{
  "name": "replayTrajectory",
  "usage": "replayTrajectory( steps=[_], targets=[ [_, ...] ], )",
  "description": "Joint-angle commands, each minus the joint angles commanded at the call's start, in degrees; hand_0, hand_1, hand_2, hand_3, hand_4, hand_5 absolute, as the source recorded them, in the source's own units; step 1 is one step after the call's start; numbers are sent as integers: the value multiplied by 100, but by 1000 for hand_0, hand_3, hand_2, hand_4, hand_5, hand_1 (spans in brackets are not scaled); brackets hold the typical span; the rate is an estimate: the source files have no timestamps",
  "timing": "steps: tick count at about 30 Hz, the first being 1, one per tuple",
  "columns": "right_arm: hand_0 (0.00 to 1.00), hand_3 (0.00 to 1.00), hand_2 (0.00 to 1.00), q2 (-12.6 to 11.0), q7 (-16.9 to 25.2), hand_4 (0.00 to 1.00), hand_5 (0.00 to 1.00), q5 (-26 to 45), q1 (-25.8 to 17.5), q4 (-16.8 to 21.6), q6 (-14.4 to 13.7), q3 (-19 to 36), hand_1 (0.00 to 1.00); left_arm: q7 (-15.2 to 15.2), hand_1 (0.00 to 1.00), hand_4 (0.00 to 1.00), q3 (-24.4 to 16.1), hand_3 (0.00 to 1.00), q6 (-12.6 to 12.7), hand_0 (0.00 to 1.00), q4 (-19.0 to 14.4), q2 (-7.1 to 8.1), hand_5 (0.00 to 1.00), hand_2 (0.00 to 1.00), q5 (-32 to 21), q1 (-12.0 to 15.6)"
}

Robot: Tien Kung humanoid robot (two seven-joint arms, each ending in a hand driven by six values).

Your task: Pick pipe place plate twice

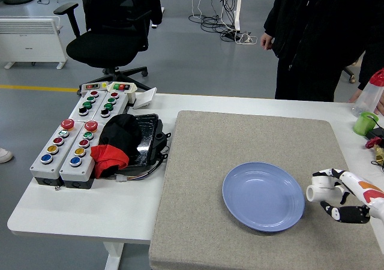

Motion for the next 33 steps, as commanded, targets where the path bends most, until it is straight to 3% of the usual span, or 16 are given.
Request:
replayTrajectory(
  steps=[10,11,16,17,20,22,23,33],
  targets=[
    [435,558,531,591,-143,406,2,356,1386,-751,29,-1379,519,9,630,388,300,555,38,653,-37,15,998,633,-355,5],
    [555,589,584,648,-232,427,2,409,1500,-850,67,-1499,609,11,631,389,314,554,39,653,-40,16,998,634,-375,5],
    [555,589,584,851,-728,427,2,487,1923,-1246,6,-2040,609,2,631,389,383,554,48,653,-44,23,998,634,-471,10],
    [761,758,841,882,-786,581,51,508,1979,-1315,-13,-2135,754,0,630,389,392,555,50,652,-44,24,998,633,-485,11],
    [761,758,841,987,-904,581,51,513,2120,-1497,-56,-2359,754,-1,630,389,425,555,49,652,-48,20,998,633,-520,6],
    [761,758,841,1074,-1081,581,51,572,2195,-1608,72,-2444,754,1,630,389,443,555,56,652,-49,19,998,633,-557,10],
    [998,998,998,1113,-1084,773,247,609,2233,-1673,76,-2486,949,3,630,387,447,555,57,652,-50,18,998,633,-566,9],
    [998,998,998,1115,-1002,831,294,807,2267,-1721,192,-2418,972,12,630,389,452,554,48,653,-56,23,998,633,-578,10]
  ],
)
